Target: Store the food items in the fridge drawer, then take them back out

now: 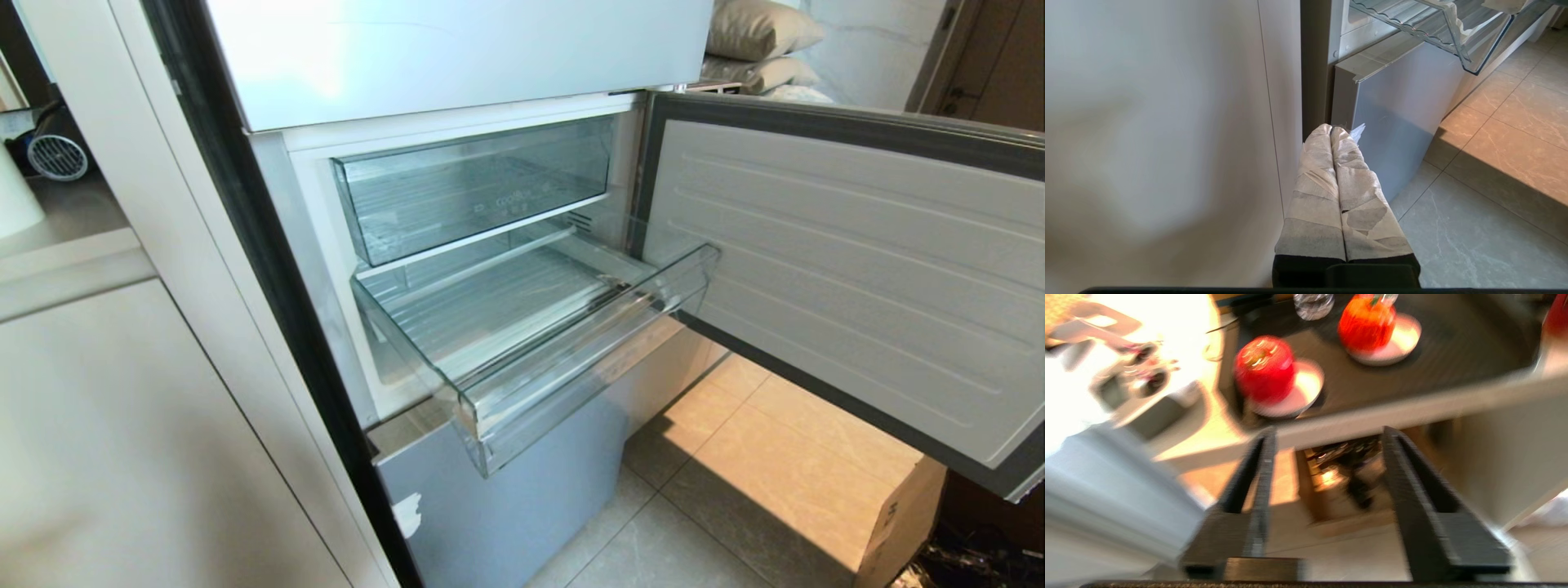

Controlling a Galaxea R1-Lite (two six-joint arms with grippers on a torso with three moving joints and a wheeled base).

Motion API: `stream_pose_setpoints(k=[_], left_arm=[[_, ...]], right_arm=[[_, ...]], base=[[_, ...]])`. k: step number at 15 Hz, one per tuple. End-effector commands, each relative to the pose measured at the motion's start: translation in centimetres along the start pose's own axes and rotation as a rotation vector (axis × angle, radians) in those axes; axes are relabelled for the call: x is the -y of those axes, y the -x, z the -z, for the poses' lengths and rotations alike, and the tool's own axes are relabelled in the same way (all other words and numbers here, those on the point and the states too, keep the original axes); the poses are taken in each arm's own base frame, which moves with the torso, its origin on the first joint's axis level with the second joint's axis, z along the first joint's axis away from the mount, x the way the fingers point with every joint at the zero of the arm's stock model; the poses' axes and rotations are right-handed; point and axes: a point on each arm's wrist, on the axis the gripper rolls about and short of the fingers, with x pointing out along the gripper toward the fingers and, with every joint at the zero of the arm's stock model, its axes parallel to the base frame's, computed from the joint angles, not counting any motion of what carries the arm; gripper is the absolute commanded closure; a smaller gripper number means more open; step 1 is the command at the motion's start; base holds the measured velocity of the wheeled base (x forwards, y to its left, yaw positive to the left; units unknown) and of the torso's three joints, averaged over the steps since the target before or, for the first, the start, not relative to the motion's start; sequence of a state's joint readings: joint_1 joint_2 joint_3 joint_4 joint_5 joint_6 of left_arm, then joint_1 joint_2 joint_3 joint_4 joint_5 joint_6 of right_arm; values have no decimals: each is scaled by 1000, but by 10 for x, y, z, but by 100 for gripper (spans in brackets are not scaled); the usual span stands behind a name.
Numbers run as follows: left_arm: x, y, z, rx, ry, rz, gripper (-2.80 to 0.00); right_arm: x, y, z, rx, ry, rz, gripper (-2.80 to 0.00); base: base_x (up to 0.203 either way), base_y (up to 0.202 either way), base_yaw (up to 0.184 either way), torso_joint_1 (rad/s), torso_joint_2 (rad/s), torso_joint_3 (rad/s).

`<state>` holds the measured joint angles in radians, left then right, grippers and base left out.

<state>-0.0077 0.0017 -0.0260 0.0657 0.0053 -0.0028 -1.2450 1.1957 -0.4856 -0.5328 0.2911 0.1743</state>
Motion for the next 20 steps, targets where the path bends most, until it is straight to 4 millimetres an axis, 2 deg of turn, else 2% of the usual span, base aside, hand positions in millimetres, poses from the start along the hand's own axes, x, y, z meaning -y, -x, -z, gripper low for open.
stream_pose_setpoints(k=[1, 3, 7, 12, 15, 17, 20], left_arm=[[0, 0, 0, 0, 0, -1, 0], [0, 0, 0, 0, 0, -2, 0], [0, 0, 0, 0, 0, -1, 0], [0, 0, 0, 0, 0, -1, 0], [0, 0, 0, 0, 0, -1, 0], [0, 0, 0, 0, 0, -1, 0], [0, 0, 0, 0, 0, -1, 0]], right_arm=[[17, -43, 9, -89, 45, 20, -280], [26, -70, 1, -66, 132, 18, -280], [43, -121, -7, -64, 155, 16, -280], [65, -191, 2, -79, 145, 9, -280], [70, -226, 11, -61, 152, -10, -280], [65, -245, 17, -38, 147, -39, -280], [57, -257, 23, -31, 113, -65, -280]], base=[[0, 0, 0, 0, 0, 0], [0, 0, 0, 0, 0, 0], [0, 0, 0, 0, 0, 0], [0, 0, 0, 0, 0, 0], [0, 0, 0, 0, 0, 0], [0, 0, 0, 0, 0, 0], [0, 0, 0, 0, 0, 0]])
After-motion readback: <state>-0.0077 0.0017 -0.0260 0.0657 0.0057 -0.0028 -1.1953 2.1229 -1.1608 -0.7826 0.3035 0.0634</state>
